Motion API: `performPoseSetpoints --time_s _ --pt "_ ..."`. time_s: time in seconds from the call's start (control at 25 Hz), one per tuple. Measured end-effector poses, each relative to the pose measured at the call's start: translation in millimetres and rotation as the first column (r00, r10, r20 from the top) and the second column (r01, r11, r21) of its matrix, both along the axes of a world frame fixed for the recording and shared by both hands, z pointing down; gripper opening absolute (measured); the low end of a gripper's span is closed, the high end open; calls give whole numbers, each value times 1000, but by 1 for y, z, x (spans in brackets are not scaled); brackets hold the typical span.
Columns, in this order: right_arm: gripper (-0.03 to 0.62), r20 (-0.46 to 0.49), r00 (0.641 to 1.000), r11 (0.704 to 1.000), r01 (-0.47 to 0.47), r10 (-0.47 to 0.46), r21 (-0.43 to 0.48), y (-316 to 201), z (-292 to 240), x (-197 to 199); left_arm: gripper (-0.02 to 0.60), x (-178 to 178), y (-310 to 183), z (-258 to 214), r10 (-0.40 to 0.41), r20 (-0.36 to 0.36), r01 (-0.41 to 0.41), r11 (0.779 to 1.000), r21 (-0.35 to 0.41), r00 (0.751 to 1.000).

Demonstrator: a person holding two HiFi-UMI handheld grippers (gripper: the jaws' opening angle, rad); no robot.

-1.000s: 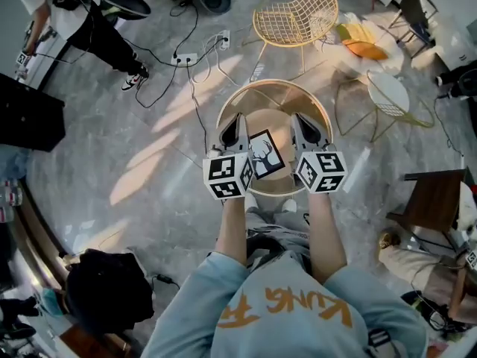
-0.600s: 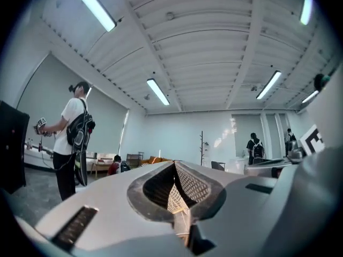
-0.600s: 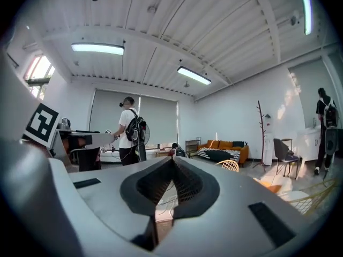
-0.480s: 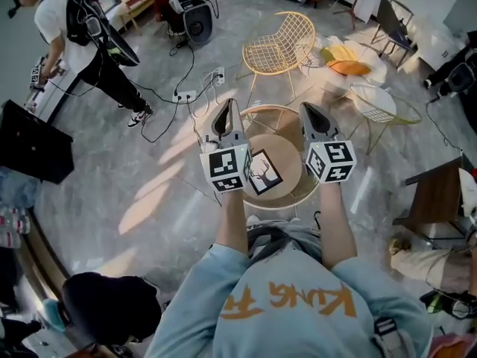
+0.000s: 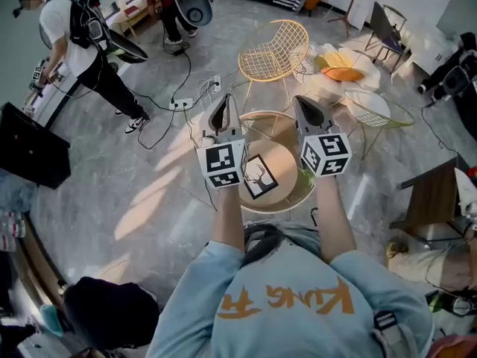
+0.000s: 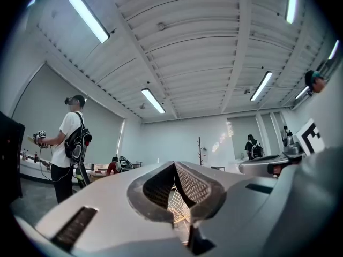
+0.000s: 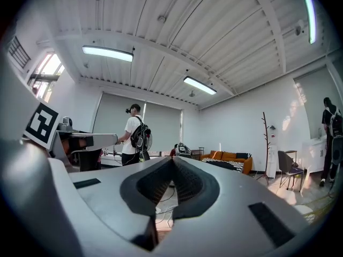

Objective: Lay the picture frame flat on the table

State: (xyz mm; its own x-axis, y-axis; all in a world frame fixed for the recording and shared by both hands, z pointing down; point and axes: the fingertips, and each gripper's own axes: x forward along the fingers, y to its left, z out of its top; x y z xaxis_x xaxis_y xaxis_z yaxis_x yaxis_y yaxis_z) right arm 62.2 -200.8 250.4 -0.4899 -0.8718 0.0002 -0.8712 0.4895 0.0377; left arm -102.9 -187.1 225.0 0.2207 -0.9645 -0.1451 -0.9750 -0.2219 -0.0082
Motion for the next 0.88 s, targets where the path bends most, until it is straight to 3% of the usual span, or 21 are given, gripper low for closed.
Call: performPoseSetpoints --time_s 0.48,0.88 --pt "-3 -29 999 1000 19 -19 -11 -26 3 -10 21 1 -27 12 5 -4 -5 999 -38 1000" --pt "-3 -40 999 1000 27 -27 -3 -49 2 -26 21 -21 -48 13 -18 -34 17 999 -44 999"
